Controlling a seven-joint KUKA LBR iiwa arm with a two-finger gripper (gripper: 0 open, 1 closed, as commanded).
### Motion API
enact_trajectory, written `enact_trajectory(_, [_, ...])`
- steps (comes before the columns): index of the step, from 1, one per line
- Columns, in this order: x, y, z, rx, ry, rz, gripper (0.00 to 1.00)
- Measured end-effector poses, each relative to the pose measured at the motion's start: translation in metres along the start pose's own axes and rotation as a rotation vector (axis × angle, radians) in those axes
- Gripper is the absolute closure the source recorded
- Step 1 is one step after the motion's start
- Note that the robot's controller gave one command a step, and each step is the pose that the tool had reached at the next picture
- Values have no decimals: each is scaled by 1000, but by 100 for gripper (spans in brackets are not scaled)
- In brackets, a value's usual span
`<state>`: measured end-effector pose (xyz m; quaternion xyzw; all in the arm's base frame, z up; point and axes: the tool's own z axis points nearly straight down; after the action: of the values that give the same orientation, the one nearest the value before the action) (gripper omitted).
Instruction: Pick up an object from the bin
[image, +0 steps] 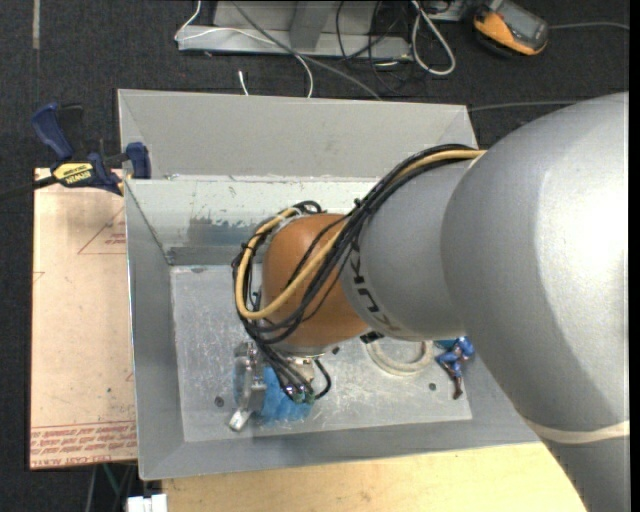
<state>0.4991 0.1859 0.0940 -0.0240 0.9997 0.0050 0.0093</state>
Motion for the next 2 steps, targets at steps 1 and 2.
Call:
enact_trajectory(1, [-50,-21,-17,0,-6,-33,100])
enact_trajectory(2, [13,-41,22,-3,5,-153,100])
